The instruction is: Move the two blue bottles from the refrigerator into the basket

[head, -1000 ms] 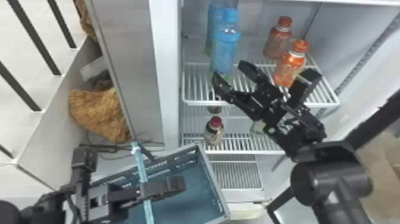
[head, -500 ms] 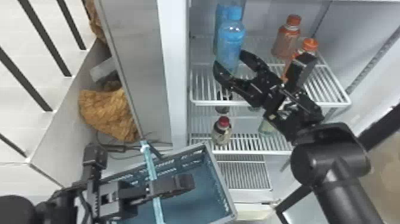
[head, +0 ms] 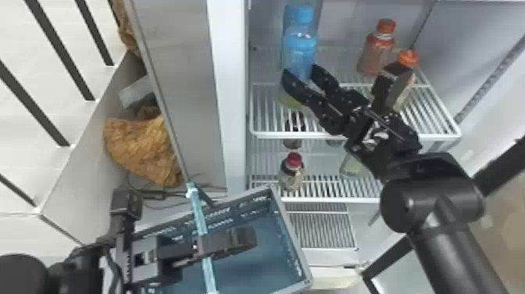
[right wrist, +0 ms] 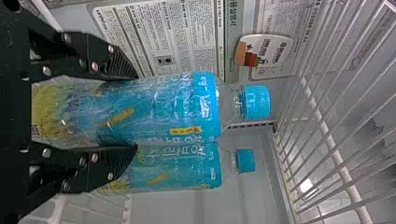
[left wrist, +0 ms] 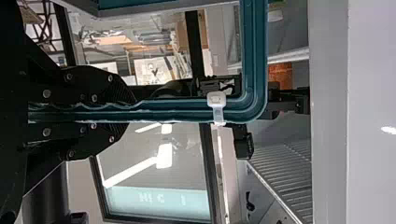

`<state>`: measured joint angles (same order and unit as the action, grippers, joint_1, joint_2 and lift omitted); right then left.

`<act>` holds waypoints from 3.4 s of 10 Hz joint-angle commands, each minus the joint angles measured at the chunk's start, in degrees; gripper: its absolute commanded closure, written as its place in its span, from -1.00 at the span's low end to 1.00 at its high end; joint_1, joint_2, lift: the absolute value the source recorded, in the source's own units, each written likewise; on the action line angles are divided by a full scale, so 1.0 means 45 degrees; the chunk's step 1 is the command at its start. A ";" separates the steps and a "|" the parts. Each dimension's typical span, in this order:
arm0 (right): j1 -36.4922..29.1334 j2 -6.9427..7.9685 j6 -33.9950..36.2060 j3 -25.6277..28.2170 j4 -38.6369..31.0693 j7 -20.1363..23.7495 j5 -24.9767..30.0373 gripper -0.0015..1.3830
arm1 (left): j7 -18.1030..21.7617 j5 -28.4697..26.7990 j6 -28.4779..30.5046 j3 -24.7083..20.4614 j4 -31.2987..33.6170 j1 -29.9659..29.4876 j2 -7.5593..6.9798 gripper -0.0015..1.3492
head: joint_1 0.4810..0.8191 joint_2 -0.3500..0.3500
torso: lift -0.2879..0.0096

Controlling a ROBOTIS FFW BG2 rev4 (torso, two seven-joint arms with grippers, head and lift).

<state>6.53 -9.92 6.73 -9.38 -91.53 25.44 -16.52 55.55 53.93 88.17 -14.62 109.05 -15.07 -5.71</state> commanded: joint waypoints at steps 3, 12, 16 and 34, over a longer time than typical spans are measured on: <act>-0.0325 -0.0021 -0.0622 0.0002 -0.0488 -0.0125 0.0040 0.85 | 0.0000 -0.0025 0.0000 0.0051 0.0000 0.0099 -0.0020 0.78 | 0.27 -0.14 | 0.87; -0.4450 -0.0119 0.1222 0.1043 -0.5738 -0.0086 -0.0240 0.85 | -0.0019 -0.0051 0.0063 0.0051 0.0000 -0.0026 -0.0059 0.78 | 0.27 -0.18 | 0.87; -0.6575 -0.0236 0.2565 0.1373 -0.8081 0.0402 -0.0443 0.85 | -0.0019 -0.0051 0.0063 0.0000 0.0000 -0.0089 -0.0039 0.78 | 0.27 -0.16 | 0.87; -0.7513 -0.0822 0.7190 0.0027 -0.7519 0.2804 -0.0874 0.84 | -0.0039 -0.0025 -0.0031 -0.0051 0.0000 0.0130 0.0000 0.78 | 0.27 0.26 | 0.87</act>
<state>-27.28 -13.61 38.72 -9.14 -125.39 38.04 -20.57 55.37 53.84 88.03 -14.85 109.05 -14.54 -5.70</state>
